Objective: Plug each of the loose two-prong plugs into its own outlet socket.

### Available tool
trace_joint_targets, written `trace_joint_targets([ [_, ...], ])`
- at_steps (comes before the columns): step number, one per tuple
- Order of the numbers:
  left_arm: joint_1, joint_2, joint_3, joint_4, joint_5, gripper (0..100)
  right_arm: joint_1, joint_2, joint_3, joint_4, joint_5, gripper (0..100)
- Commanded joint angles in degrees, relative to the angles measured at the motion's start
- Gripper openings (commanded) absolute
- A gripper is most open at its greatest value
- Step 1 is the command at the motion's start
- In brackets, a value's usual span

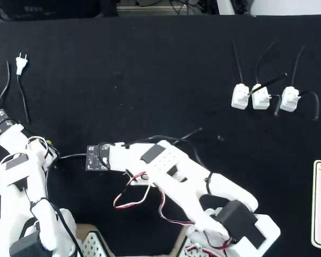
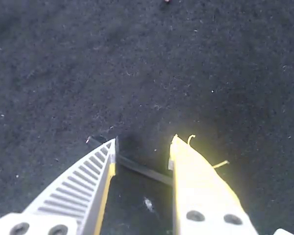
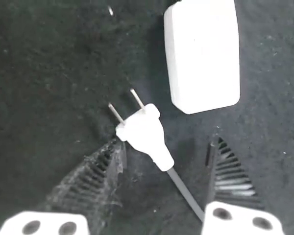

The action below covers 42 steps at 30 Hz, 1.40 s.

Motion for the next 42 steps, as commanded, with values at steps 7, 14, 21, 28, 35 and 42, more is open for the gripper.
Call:
trace_joint_targets([
  [7, 0.0, -0.3, -3.3, -1.0, 0.4, 18, -3.0, -3.2, 0.0, 2.7, 4.3, 26.0],
  [14, 0.0, -0.3, -3.3, -1.0, 0.4, 18, -3.1, 1.5, -0.6, -0.1, 4.3, 18.5],
  [21, 0.0, -0.3, -3.3, -1.0, 0.4, 18, -1.8, 1.5, -2.1, -0.1, 2.7, 10.8],
  [28, 0.0, -0.3, -3.3, -1.0, 0.4, 18, -0.9, -3.3, -3.1, 0.4, -1.7, 1.0],
  [35, 0.0, -0.3, -3.3, -1.0, 0.4, 18, -1.2, -15.3, -1.3, 12.5, -3.8, 1.1],
  [42, 0.0, -0.3, -3.3, -1.0, 0.4, 18, -0.8, -12.8, 9.6, 3.0, -4.1, 1.5],
])
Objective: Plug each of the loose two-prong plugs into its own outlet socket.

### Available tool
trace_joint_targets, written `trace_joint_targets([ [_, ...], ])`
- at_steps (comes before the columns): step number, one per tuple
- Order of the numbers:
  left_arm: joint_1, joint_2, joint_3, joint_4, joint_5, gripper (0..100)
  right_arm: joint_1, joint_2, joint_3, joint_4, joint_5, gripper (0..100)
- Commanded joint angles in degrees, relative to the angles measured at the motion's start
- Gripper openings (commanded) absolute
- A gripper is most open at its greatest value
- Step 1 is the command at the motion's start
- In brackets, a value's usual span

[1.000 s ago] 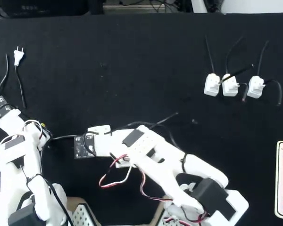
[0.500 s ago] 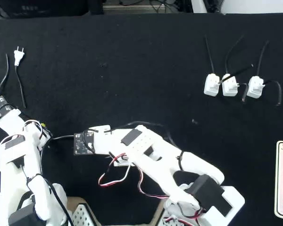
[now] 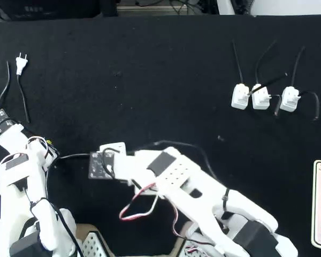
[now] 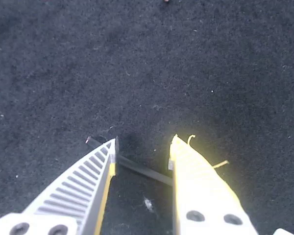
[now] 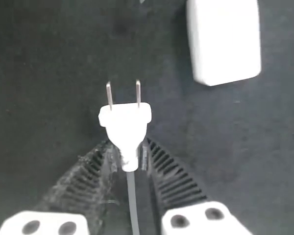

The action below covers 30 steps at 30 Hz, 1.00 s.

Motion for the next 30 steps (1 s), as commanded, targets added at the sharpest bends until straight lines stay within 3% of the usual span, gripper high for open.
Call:
trace_joint_targets([
  [1, 0.0, -0.3, -3.3, -1.0, 0.4, 18, 1.3, 2.3, 2.0, -5.6, -0.9, 1.6],
  [5, 0.0, -0.3, -3.3, -1.0, 0.4, 18, 1.3, 7.0, -1.0, -5.7, -7.6, 15.2],
  [8, 0.0, -0.3, -3.3, -1.0, 0.4, 18, 0.9, 7.3, -2.5, -5.7, -8.4, 23.7],
  [21, 0.0, -0.3, -3.3, -1.0, 0.4, 18, -8.4, -10.7, 6.3, -2.5, -8.4, 19.1],
  [30, 0.0, -0.3, -3.3, -1.0, 0.4, 18, -8.4, -5.2, 6.8, -5.9, -5.9, 19.4],
])
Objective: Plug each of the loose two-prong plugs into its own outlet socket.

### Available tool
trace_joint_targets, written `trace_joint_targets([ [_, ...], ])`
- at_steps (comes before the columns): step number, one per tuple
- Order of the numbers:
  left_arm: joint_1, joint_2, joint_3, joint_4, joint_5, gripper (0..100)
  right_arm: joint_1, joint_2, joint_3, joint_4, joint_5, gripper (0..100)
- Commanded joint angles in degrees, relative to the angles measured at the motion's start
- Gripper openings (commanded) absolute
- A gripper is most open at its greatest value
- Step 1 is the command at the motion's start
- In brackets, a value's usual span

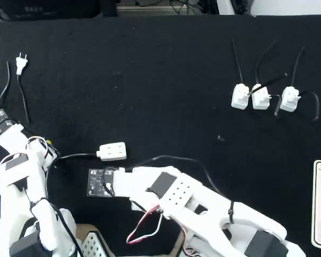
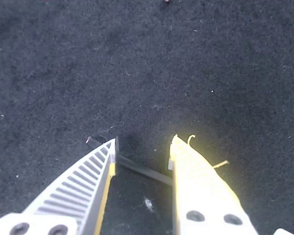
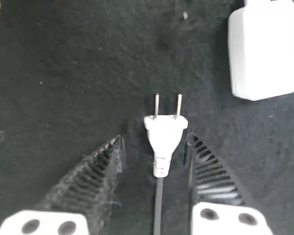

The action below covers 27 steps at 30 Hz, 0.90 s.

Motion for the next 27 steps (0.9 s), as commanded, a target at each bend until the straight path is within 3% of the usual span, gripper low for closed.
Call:
trace_joint_targets([
  [1, 0.1, -0.3, -3.3, -1.0, 0.4, 18, -0.7, 4.0, -0.5, -2.7, 1.6, 19.4],
  [16, 0.1, -0.3, -3.3, -1.0, 0.4, 18, 2.4, 11.9, -7.6, -3.8, 3.3, 18.9],
  [23, 0.1, -0.3, -3.3, -1.0, 0.4, 18, 5.5, 11.6, -8.6, -6.9, 3.2, 2.7],
  [27, 0.1, -0.4, -3.3, -1.0, 0.4, 18, 9.1, 11.7, -8.6, -7.9, 3.0, 2.5],
])
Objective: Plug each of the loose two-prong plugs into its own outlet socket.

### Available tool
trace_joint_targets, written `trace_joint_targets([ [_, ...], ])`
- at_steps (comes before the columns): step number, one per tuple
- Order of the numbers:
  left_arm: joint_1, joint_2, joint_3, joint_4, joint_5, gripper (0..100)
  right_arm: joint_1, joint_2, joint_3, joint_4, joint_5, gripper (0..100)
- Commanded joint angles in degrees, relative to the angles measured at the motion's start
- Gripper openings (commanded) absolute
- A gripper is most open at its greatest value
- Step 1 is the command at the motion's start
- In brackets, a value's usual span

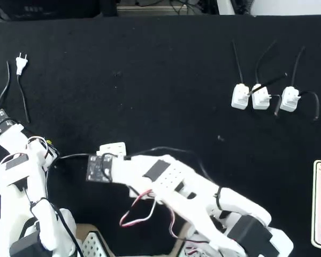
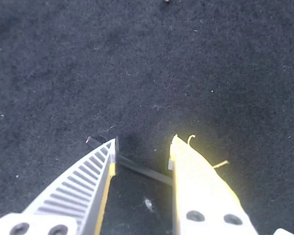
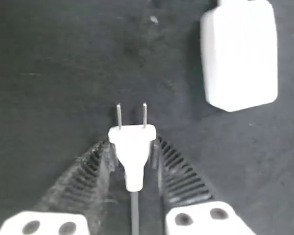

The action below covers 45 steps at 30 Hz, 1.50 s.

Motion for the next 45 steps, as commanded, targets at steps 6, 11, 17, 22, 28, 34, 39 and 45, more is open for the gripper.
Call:
trace_joint_targets([
  [6, 0.0, -0.4, -3.3, -1.0, 0.4, 18, 5.5, 0.0, -3.2, -1.6, -0.5, 12.6],
  [11, 0.0, -0.4, -3.3, -1.0, 0.4, 18, 7.9, 0.0, -3.8, -1.8, -0.7, 19.6],
  [17, 0.0, -0.3, -3.3, -1.0, 0.4, 18, 12.0, 0.3, -6.3, -4.0, -0.9, 18.4],
  [22, 0.0, -0.3, -3.3, -1.0, 0.4, 18, 12.0, 0.3, -6.4, -4.0, -1.1, 18.4],
  [28, 0.0, -0.3, -3.3, -1.0, 0.4, 18, 10.5, 0.3, -5.2, -3.5, -2.3, 18.4],
  [34, 0.0, -0.4, -3.3, -1.0, 0.4, 18, 6.9, 0.4, -4.0, -4.0, -3.6, 18.3],
  [39, 0.0, -0.4, -3.3, -1.0, 0.4, 18, 6.9, 0.4, -4.1, -4.0, -3.3, 18.3],
  [45, 0.0, -0.4, -3.3, -1.0, 0.4, 18, 7.0, 0.4, -3.9, -4.0, -3.2, 18.3],
])
